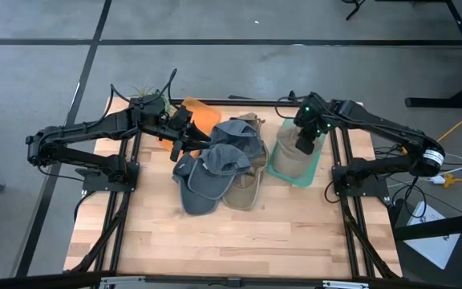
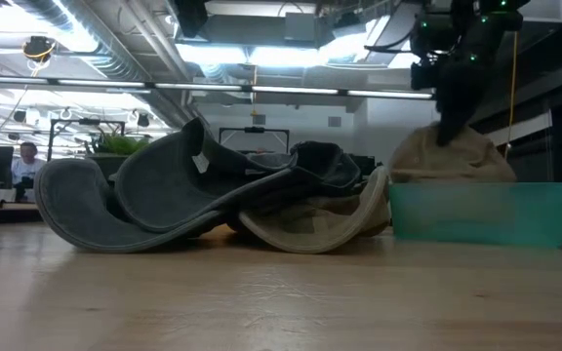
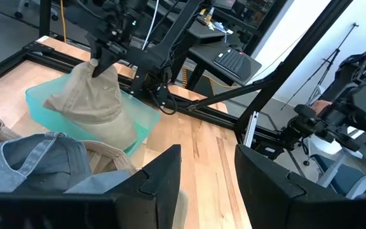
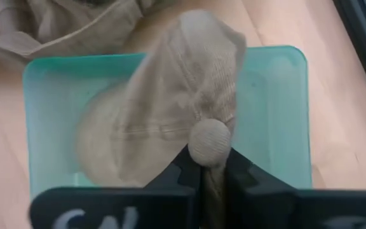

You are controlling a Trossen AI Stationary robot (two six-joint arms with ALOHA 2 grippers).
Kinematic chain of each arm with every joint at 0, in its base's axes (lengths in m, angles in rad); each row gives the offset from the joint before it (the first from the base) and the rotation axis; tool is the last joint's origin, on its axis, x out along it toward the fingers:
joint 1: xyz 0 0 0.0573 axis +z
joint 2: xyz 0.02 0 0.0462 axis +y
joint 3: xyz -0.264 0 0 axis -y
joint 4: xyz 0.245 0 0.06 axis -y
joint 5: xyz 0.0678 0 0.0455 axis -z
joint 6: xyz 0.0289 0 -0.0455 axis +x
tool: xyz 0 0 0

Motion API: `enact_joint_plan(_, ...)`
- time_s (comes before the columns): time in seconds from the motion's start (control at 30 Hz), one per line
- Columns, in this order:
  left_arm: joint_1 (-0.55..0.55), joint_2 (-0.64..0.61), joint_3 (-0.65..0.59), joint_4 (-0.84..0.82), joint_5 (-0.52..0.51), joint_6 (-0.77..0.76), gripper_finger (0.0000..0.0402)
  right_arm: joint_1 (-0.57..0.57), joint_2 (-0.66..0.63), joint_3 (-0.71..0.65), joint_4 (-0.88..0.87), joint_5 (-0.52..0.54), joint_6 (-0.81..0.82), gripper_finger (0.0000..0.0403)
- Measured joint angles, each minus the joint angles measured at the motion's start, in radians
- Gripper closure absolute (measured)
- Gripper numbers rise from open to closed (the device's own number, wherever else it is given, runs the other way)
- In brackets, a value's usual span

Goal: Pick & Place hat
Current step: Put the brown cap into the blue bin

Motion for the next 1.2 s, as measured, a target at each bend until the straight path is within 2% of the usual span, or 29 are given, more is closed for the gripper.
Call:
enact_joint_plan(0.23, 0.0, 0.0, 0.0, 0.0, 0.0, 0.0, 0.0258, -0.051, 0.0, 0.0, -0.059, 0.0, 0.009, 0.039)
enact_joint_plan(0.4, 0.0, 0.0, 0.0, 0.0, -0.002, 0.0, 0.0258, -0.083, 0.0, 0.0, -0.059, 0.0, 0.009, 0.0379)
enact_joint_plan(0.63, 0.0, 0.0, 0.0, 0.0, -0.07, 0.0, 0.0258, -0.142, 0.0, 0.0, -0.059, 0.004, 0.025, 0.0378)
enact_joint_plan(0.83, 0.0, 0.0, 0.0, 0.0, -0.081, 0.0, 0.0258, -0.161, 0.0, 0.0, -0.033, 0.018, 0.064, 0.038)
enact_joint_plan(0.97, 0.0, 0.0, 0.0, 0.0, -0.082, 0.0, 0.0258, -0.16, 0.0, 0.0, -0.028, 0.019, 0.101, 0.0352)
enact_joint_plan(1.2, 0.0, 0.0, 0.0, 0.0, -0.082, 0.0, 0.0258, -0.16, 0.0, 0.0, -0.049, 0.03, 0.149, 0.0258)
